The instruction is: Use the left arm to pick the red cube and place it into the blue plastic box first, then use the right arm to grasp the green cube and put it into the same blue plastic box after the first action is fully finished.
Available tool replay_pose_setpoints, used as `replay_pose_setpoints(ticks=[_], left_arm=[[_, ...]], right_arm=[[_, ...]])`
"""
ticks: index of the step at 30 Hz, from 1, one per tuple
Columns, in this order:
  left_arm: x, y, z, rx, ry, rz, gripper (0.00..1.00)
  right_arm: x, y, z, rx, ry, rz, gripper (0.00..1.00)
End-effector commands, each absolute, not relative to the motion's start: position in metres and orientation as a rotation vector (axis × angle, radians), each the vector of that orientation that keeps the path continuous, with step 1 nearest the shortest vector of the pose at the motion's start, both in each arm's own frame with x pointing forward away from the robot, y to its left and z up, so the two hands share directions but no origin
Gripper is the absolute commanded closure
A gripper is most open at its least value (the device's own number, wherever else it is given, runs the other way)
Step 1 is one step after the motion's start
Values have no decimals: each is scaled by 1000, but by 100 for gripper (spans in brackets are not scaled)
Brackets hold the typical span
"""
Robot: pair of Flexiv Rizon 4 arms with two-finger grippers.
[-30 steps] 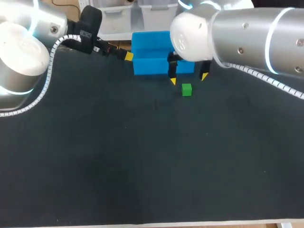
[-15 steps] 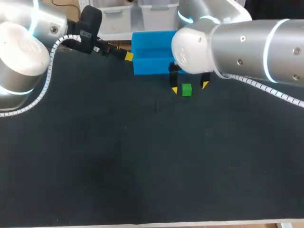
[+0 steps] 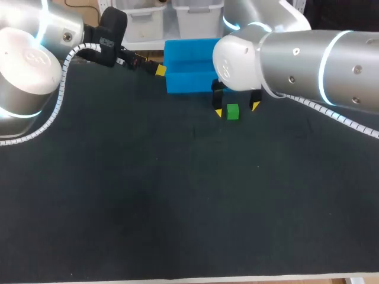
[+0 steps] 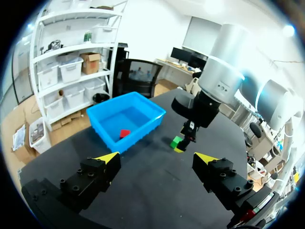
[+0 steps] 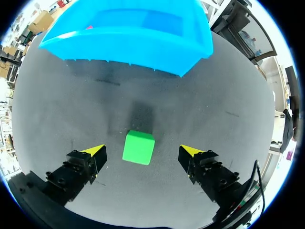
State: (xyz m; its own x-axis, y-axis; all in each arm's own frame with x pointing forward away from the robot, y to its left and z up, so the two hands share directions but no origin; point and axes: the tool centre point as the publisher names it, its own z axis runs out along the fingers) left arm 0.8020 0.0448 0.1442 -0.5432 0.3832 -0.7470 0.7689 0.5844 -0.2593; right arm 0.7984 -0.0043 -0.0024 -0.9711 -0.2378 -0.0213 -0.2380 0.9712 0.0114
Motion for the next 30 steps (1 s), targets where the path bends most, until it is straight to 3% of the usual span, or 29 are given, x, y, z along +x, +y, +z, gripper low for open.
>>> replay_pose_setpoints(ticks=[1, 18, 19, 20, 21, 30], left_arm=[[801, 46, 143, 912, 2158, -775, 0], [801, 46, 143, 912, 2158, -775, 0], [801, 46, 143, 912, 2158, -775, 0], [801, 46, 143, 912, 2158, -775, 0], [801, 46, 143, 912, 2158, -775, 0], [801, 46, 143, 912, 2158, -775, 0]], right_arm=[[809, -3, -5, -379, 3117, 23, 0], [811, 0, -21, -389, 3139, 57, 0], [811, -1, -22, -387, 3140, 57, 51], [811, -2, -22, -384, 3141, 59, 90], [810, -2, -23, -382, 3143, 60, 100], [807, -5, -21, -373, 3147, 53, 100]])
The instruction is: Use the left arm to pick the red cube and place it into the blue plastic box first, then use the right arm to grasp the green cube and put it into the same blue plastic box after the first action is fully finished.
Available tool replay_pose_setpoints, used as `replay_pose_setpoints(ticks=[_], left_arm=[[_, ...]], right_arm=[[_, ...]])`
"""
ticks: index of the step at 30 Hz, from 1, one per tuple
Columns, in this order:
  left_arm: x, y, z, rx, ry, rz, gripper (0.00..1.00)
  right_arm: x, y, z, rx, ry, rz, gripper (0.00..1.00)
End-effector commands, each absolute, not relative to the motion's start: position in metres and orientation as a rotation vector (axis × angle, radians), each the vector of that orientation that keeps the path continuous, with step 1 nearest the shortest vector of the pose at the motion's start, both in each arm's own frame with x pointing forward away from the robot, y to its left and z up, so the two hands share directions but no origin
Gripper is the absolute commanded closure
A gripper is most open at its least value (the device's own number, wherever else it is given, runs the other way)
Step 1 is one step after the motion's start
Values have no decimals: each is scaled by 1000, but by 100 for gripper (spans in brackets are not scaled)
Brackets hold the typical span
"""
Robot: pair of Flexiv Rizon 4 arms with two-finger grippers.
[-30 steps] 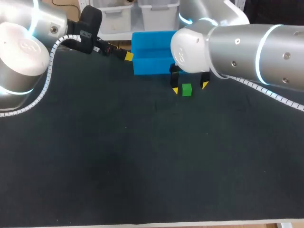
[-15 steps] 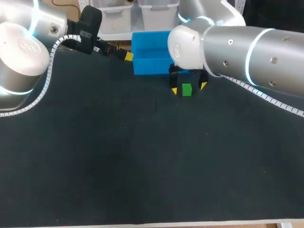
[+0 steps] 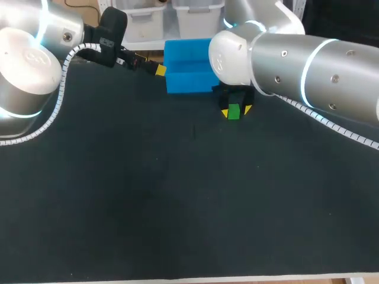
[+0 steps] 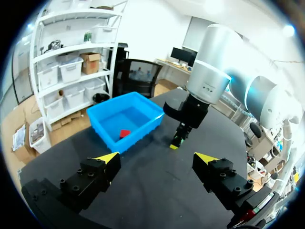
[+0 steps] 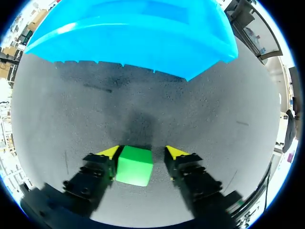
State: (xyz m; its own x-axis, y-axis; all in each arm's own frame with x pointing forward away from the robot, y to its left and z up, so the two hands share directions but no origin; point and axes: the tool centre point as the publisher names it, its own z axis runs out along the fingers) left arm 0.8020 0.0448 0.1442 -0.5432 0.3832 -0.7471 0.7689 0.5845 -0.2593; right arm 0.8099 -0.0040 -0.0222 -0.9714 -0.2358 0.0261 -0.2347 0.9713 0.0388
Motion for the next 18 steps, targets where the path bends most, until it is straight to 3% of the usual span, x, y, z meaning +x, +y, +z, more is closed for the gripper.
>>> replay_pose_setpoints(ticks=[1, 18], left_arm=[[801, 46, 143, 912, 2158, -775, 0], [801, 46, 143, 912, 2158, -775, 0]], right_arm=[[807, -5, -21, 366, -3091, -50, 100], [820, -13, 68, 433, -3096, 48, 100]])
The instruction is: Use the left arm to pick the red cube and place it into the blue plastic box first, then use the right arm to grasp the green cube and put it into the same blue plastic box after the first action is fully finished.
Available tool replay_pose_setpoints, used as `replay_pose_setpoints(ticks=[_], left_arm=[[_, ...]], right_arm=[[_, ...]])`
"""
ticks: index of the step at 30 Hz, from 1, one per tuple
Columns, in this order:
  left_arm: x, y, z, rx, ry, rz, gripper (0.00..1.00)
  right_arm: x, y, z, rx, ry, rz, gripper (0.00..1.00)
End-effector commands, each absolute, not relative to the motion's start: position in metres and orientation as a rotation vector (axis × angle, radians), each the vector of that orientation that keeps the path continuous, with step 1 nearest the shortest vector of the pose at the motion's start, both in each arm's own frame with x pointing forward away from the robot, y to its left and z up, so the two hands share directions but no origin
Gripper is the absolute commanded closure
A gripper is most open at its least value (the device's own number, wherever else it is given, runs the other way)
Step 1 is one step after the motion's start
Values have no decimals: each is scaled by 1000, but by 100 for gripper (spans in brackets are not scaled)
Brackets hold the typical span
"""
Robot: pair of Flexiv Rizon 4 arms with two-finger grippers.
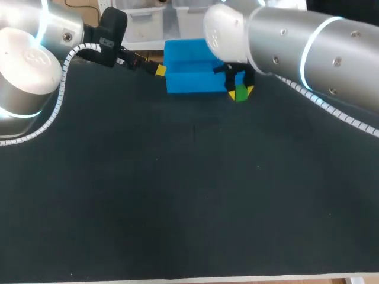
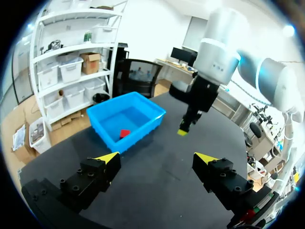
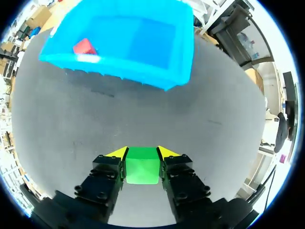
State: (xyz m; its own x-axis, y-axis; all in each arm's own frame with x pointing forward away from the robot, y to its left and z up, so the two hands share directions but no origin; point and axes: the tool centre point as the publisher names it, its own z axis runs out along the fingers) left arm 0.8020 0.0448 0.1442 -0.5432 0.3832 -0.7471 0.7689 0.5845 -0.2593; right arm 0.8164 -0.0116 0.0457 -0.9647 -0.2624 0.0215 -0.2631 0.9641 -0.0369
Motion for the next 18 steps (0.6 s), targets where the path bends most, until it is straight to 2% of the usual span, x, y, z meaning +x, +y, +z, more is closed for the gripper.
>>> replay_pose_setpoints(ticks=[1, 18], left_arm=[[801, 46, 143, 912, 2158, -775, 0], [801, 46, 143, 912, 2158, -775, 0]], right_arm=[[822, -13, 73, 440, -3103, 49, 100], [863, -18, 120, 641, -3260, -92, 100]])
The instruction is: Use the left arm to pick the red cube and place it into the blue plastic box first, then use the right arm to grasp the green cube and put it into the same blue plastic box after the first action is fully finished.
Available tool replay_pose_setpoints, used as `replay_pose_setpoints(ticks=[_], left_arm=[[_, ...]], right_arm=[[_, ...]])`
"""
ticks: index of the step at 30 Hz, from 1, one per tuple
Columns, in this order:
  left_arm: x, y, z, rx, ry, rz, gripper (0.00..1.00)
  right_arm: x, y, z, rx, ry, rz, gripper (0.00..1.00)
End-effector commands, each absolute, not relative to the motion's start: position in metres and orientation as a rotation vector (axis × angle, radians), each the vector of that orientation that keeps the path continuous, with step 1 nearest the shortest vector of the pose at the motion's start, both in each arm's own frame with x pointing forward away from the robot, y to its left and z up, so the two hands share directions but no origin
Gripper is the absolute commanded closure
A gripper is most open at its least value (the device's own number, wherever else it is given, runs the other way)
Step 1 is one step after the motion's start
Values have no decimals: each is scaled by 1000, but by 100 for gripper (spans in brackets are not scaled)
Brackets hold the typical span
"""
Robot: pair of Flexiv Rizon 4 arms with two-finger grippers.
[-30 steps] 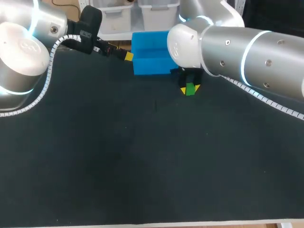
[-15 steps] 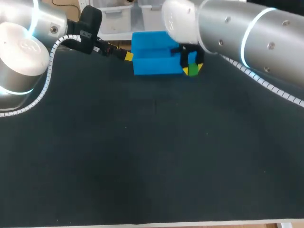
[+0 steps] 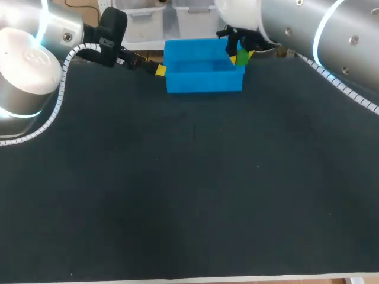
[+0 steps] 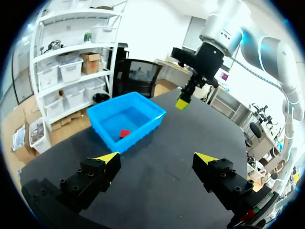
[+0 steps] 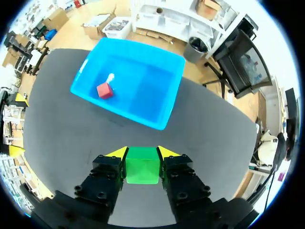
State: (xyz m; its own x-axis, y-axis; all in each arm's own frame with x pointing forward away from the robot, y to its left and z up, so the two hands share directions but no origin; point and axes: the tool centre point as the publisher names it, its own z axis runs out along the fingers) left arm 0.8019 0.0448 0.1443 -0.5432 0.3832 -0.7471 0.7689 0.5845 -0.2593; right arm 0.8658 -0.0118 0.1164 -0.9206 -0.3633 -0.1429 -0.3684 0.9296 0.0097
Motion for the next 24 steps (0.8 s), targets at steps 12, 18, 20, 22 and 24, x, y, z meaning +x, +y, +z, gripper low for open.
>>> replay_pose_setpoints(ticks=[12, 18, 20, 22, 24], left_arm=[[801, 46, 143, 912, 2158, -775, 0], [801, 46, 143, 912, 2158, -775, 0], [801, 46, 143, 912, 2158, -775, 0], [801, 46, 143, 912, 2158, -775, 0], [801, 46, 143, 912, 2158, -775, 0]], right_arm=[[905, -10, 127, -716, 2796, 211, 100], [927, -6, 124, -795, 2728, 332, 100], [933, -3, 123, -818, 2712, 358, 100], [937, -1, 122, -840, 2697, 378, 100], [945, 3, 118, -868, 2680, 402, 100]])
